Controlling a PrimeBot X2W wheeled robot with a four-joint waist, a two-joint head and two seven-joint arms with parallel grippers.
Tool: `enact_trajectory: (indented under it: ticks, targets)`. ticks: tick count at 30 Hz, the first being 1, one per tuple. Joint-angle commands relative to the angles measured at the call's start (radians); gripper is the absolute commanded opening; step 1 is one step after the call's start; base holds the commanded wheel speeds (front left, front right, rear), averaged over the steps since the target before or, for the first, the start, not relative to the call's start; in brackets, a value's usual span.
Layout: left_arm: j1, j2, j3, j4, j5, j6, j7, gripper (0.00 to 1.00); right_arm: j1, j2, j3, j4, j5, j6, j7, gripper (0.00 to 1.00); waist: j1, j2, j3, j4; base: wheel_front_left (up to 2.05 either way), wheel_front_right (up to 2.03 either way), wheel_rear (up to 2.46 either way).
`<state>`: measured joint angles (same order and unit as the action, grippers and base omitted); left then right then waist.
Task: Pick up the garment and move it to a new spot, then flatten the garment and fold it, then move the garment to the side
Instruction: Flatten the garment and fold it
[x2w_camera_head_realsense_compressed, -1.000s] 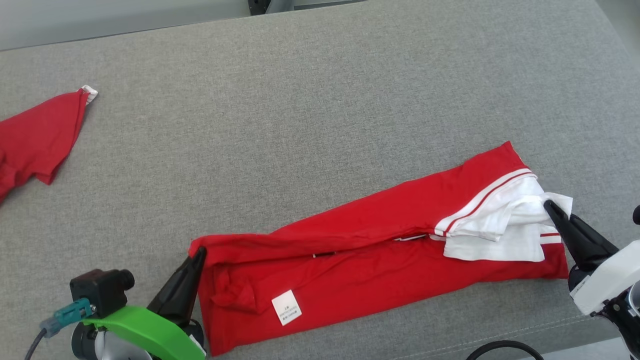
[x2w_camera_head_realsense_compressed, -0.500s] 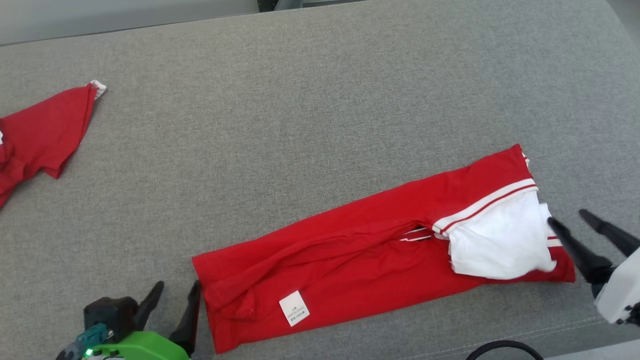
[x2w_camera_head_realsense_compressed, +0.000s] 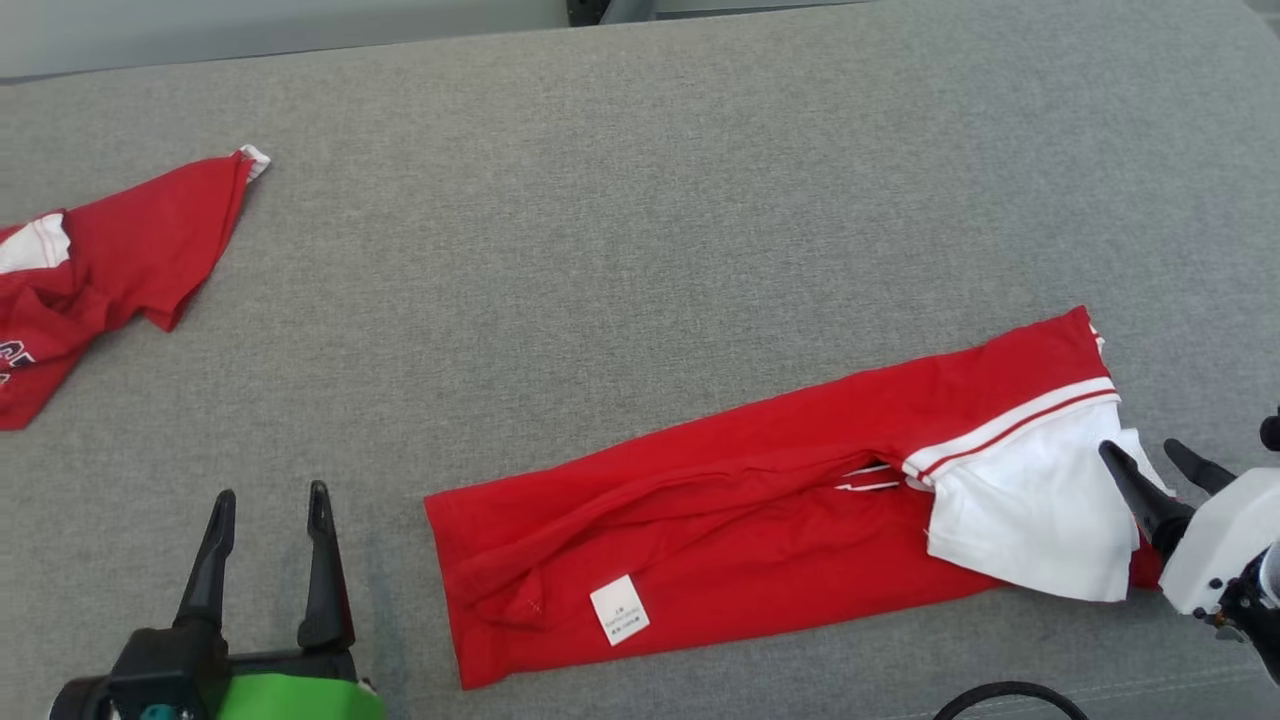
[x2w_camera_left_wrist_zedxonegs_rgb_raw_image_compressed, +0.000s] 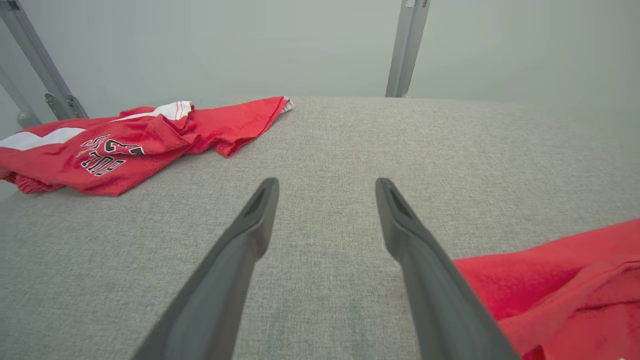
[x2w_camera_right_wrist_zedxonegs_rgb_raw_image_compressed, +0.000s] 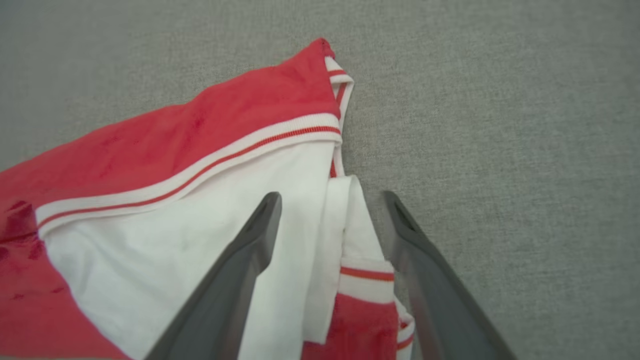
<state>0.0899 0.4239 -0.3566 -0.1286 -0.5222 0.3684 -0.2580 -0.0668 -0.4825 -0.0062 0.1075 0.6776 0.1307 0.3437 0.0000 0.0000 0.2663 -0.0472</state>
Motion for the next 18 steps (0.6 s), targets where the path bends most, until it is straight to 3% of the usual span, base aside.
enact_trajectory:
  ticks: [1,6,12,13,14,16,18]
  targets:
    - [-0.029,-0.019,0.014,-0.005,0.038,-0.018,-0.009,1.0,-0.026,0.004,0.008,0.036,-0.017,0.0,-0.011,1.0,0.0,0.0,0.002,0.027,0.0,0.0,0.0]
    - [-0.034,-0.119,0.064,0.019,0.132,-0.094,-0.007,1.0,-0.094,0.01,0.052,0.188,-0.033,0.0,-0.02,1.0,0.0,0.0,0.002,0.069,0.0,0.0,0.0]
    - [-0.019,-0.216,0.136,0.066,0.202,-0.198,-0.007,1.0,-0.149,0.027,0.14,0.328,0.071,0.0,0.022,1.0,0.0,0.0,-0.004,0.1,0.0,0.0,0.0]
    - [-0.016,-0.227,0.146,0.072,0.211,-0.211,-0.007,1.0,-0.153,0.034,0.159,0.331,0.108,0.002,0.036,0.63,0.0,0.0,-0.007,0.102,0.0,0.0,0.0]
    - [-0.013,-0.235,0.156,0.08,0.22,-0.223,-0.007,1.0,-0.159,0.036,0.174,0.324,0.147,0.006,0.044,0.0,0.0,0.0,-0.009,0.103,0.0,0.0,0.0]
    - [-0.004,-0.254,0.172,0.096,0.236,-0.246,-0.007,1.0,-0.161,0.023,0.193,0.308,0.231,0.006,0.068,0.0,0.0,0.0,-0.015,0.104,0.0,0.0,0.0]
    - [0.004,-0.277,0.194,0.119,0.253,-0.286,-0.007,1.0,-0.161,-0.05,0.175,0.303,0.297,0.001,0.054,0.0,0.0,0.0,-0.025,0.099,0.0,0.0,0.0]
